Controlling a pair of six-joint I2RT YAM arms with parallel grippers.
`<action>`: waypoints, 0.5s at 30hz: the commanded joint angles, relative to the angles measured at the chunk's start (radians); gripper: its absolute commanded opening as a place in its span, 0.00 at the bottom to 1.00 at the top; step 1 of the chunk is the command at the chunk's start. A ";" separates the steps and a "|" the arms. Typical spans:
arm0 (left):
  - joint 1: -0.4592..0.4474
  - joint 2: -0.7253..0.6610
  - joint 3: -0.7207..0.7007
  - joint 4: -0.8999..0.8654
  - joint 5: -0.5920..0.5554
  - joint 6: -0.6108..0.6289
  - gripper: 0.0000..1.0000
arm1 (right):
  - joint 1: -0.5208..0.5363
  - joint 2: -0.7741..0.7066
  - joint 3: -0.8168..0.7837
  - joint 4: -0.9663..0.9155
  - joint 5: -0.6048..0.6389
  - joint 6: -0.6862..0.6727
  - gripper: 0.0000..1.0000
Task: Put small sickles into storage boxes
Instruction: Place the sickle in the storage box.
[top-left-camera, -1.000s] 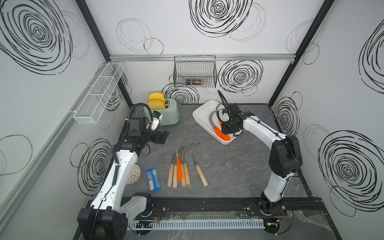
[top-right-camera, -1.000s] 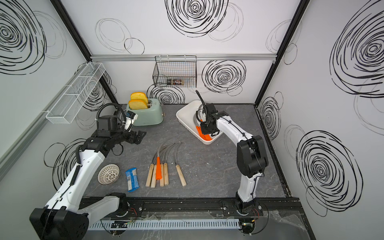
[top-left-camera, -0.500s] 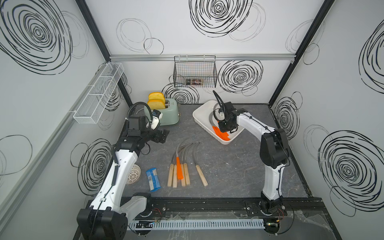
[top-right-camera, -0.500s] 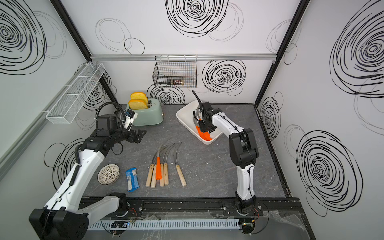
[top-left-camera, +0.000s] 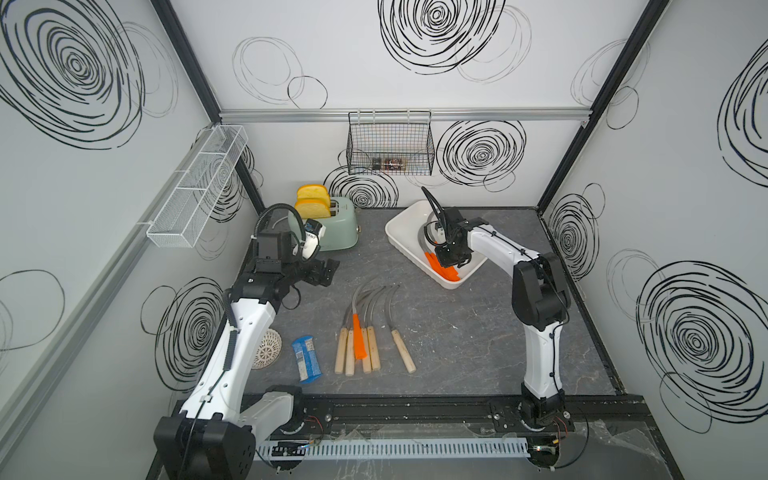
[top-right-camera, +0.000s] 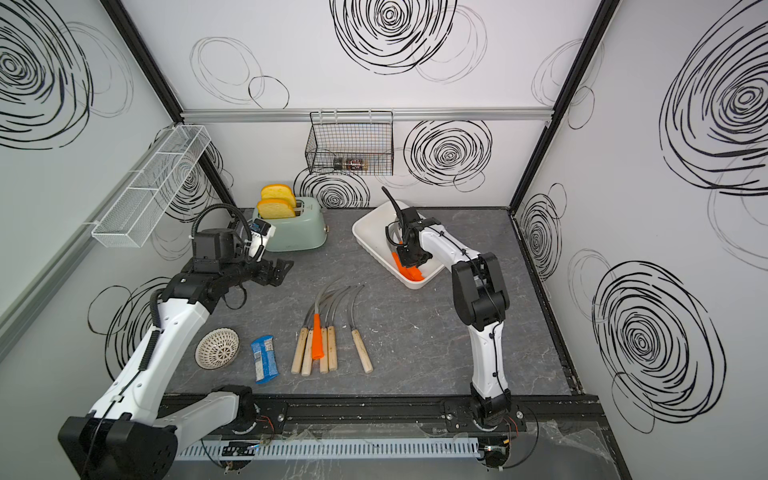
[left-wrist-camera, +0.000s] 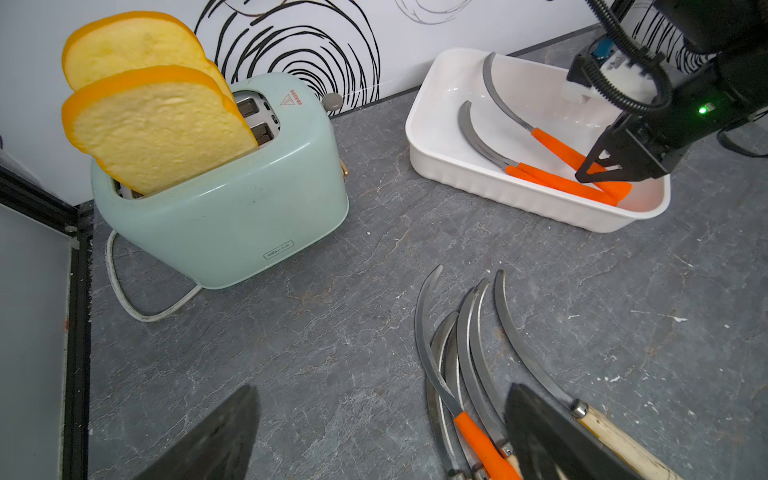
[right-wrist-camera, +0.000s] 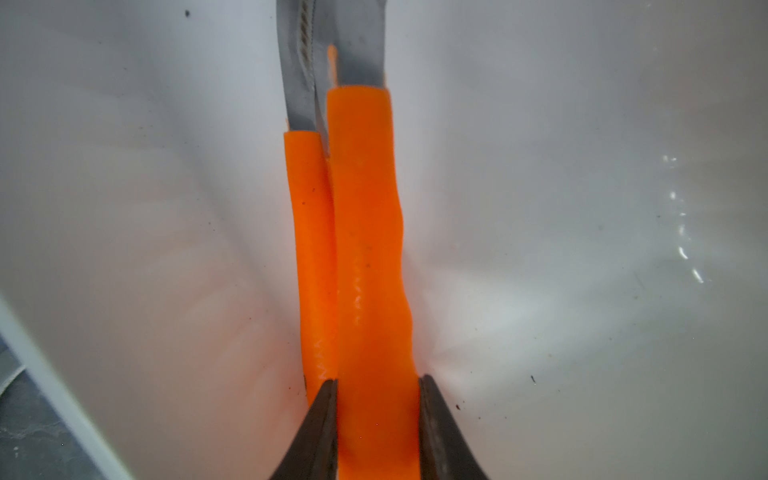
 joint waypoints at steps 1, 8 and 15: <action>-0.009 0.002 0.035 0.035 0.010 -0.001 0.96 | 0.020 -0.012 -0.001 -0.034 0.054 -0.024 0.00; -0.010 0.007 0.033 0.047 0.025 -0.016 0.96 | 0.067 -0.032 -0.005 -0.043 0.092 -0.035 0.00; -0.016 0.007 0.034 0.051 0.025 -0.018 0.96 | 0.073 -0.006 0.034 -0.069 0.087 -0.035 0.00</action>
